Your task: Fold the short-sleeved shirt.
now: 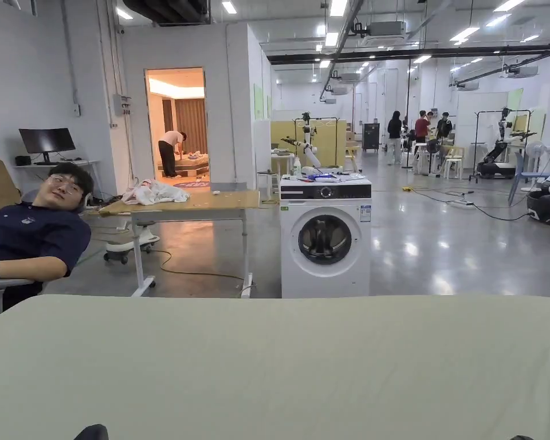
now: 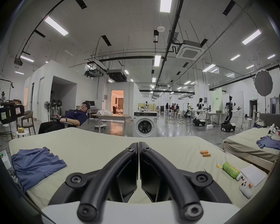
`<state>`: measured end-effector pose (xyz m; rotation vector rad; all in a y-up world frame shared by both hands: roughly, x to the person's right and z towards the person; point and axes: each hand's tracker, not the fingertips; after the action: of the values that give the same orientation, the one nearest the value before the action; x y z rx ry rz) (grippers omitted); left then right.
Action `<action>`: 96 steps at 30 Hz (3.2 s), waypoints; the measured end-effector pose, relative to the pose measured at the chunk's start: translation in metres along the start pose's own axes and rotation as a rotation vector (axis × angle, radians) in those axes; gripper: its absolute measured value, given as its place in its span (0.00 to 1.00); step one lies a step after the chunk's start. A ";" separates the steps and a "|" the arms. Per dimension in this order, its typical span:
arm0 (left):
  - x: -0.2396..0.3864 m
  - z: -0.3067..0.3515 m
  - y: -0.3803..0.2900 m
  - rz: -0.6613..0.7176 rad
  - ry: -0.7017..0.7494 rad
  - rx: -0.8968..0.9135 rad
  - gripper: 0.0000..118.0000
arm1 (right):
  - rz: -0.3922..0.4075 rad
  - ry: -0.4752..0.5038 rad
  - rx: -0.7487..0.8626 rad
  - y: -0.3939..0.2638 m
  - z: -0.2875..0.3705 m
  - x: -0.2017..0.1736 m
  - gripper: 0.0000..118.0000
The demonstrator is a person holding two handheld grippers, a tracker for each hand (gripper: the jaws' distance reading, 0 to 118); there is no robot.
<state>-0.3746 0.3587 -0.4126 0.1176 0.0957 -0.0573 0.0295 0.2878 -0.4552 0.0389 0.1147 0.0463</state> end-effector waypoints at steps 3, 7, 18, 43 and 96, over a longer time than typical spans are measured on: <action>-0.005 -0.002 0.001 0.006 0.003 -0.007 0.00 | -0.013 -0.004 -0.009 0.003 -0.002 0.002 0.00; 0.009 -0.008 0.006 -0.196 -0.001 -0.027 0.00 | 0.152 0.046 -0.063 0.008 -0.014 -0.004 0.00; 0.110 -0.019 -0.188 -1.777 -0.337 -0.205 0.00 | 1.717 0.236 -0.094 -0.124 -0.025 -0.039 0.00; -0.039 -0.030 -0.052 -0.003 -0.099 -0.122 0.00 | -0.094 0.035 -0.107 -0.054 -0.026 0.020 0.00; -0.017 -0.007 -0.032 0.035 -0.124 -0.110 0.00 | -0.067 0.049 -0.076 -0.027 -0.002 0.009 0.00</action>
<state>-0.3940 0.3288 -0.4218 0.0055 -0.0274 -0.0246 0.0395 0.2615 -0.4596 -0.0422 0.1627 -0.0152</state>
